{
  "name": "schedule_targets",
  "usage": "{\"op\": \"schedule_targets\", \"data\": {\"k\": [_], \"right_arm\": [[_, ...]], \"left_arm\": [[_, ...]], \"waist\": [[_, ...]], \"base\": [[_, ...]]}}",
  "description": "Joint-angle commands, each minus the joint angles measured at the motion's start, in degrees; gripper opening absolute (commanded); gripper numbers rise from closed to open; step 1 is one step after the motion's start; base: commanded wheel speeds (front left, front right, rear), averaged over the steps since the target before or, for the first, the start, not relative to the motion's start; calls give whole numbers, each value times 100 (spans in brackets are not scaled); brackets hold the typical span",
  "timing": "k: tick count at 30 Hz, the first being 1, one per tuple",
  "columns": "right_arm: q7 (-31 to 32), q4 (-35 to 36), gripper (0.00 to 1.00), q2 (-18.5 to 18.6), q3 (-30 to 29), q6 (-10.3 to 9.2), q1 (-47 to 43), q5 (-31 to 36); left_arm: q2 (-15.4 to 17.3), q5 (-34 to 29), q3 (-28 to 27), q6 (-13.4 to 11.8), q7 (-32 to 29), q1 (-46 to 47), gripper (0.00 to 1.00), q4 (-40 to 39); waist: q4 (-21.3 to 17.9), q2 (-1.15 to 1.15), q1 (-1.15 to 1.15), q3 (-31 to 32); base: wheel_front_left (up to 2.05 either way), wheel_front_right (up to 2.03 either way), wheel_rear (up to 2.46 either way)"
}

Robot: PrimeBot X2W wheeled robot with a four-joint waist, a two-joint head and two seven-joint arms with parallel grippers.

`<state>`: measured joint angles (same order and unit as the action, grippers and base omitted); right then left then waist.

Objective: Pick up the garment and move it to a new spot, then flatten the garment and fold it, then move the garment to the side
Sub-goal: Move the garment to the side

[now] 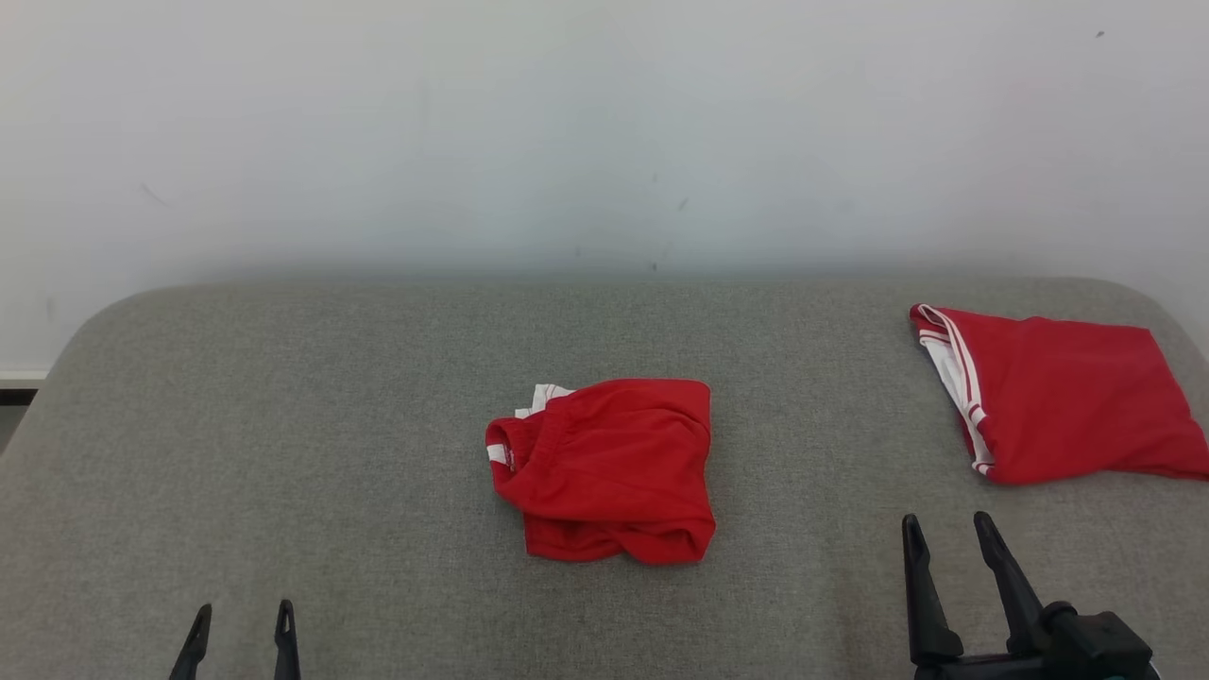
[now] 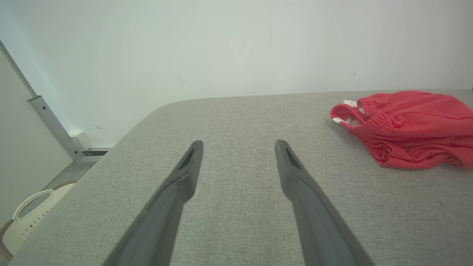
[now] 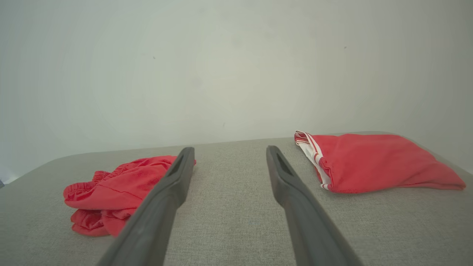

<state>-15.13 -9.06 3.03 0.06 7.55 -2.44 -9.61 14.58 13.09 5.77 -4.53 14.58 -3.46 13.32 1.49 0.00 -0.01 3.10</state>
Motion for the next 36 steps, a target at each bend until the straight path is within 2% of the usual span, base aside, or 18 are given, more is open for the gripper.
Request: {"op": "schedule_targets", "data": {"k": [1,18,36], "right_arm": [[-3,-41,100,-14,24,-15,-74,-77],[-3,-625,100,-16,186,-15,139,-432],[-3,-745,100,-16,186,-15,163,-370]], "left_arm": [[20,-44,11,-27,7,-4,100,-64],[81,34,33,-122,-10,88,100,-255],[160,22,117,-197,-137,104,100,-243]], "waist": [[11,0,1,-6],[13,0,1,-68],[37,0,1,-32]], "base": [[0,0,0],[0,0,0],[0,0,0]]}}
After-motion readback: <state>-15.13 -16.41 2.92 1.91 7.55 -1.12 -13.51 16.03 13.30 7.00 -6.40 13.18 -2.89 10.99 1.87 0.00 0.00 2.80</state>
